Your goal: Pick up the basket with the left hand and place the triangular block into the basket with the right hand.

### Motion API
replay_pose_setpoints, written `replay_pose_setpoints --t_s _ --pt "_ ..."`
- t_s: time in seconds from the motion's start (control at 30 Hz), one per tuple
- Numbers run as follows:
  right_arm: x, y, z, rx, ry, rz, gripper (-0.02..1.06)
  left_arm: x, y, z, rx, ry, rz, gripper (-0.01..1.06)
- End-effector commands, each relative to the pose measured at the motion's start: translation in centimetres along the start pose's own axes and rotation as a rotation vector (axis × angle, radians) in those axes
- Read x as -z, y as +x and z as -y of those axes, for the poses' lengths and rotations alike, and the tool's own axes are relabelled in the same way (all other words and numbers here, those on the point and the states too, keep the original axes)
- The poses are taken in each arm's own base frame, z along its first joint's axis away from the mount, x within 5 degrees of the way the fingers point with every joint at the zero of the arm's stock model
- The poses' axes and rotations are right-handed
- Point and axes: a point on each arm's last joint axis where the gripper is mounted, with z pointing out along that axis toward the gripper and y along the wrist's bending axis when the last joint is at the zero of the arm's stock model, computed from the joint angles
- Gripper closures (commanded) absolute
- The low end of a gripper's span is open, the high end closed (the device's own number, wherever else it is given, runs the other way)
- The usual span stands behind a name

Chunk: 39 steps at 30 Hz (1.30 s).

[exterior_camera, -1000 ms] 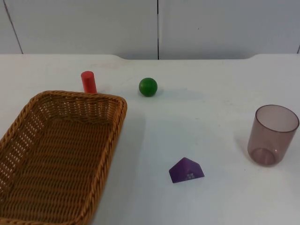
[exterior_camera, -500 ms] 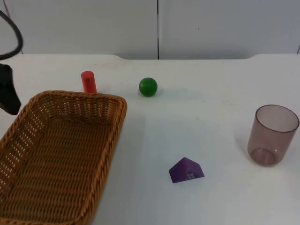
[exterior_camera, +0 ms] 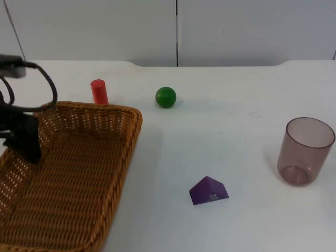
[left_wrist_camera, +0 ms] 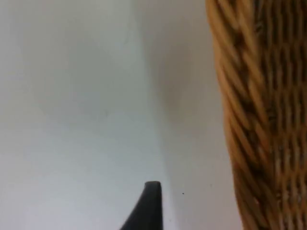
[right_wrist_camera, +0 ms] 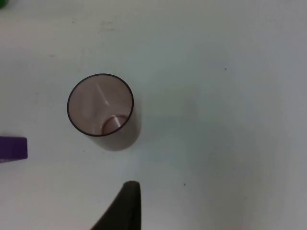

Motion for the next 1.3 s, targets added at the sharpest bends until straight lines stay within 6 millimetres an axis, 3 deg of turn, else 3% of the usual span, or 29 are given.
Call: replay_pose_setpoints --t_s 0.0,0.27,0.37,0.4,0.43,0.5,0.63,0.77,0.8,0.97,1.1,1.27 --pt "0.2 -0.3 0.1 0.011 0.008 0.024 -0.01 -1.5 -0.1 0.1 0.009 0.026 -0.026 0.23" --pt "0.2 -0.3 0.1 0.011 0.008 0.024 -0.01 -3.8 0.1 0.4 0.021 0.089 -0.055 0.26" --pt "0.2 -0.3 0.1 0.011 0.008 0.026 -0.01 -3.8 0.1 0.4 0.024 0.092 -0.058 0.48" --pt "0.2 -0.3 0.2 0.017 0.013 0.026 -0.01 -3.7 0.2 0.4 0.028 0.096 -0.065 0.72" --pt "0.2 -0.3 0.2 0.017 0.013 0.026 -0.01 -3.7 0.2 0.4 0.028 0.096 -0.065 0.72" --pt "0.2 -0.3 0.2 0.022 0.018 0.026 -0.01 -3.2 0.4 0.6 0.029 0.107 -0.083 1.05" --pt "0.2 -0.3 0.2 0.022 0.018 0.026 -0.01 -1.6 0.5 1.1 0.063 0.130 -0.091 1.05" --pt "0.2 -0.2 0.3 0.027 0.022 0.015 -0.01 2.5 1.1 2.1 0.116 0.148 -0.060 1.05" --pt "0.2 -0.2 0.3 0.027 0.022 0.015 -0.01 2.5 1.1 2.1 0.116 0.148 -0.060 1.05" --pt "0.2 -0.1 0.2 0.022 0.017 0.003 -0.01 7.8 3.1 4.2 0.135 0.210 0.034 1.05" --pt "0.2 -0.1 0.2 0.022 0.017 -0.004 -0.01 9.3 4.6 4.8 0.164 0.239 0.073 1.05" --pt "0.2 0.0 0.2 0.016 0.012 -0.007 -0.01 9.5 6.2 4.5 0.203 0.358 0.079 1.05"
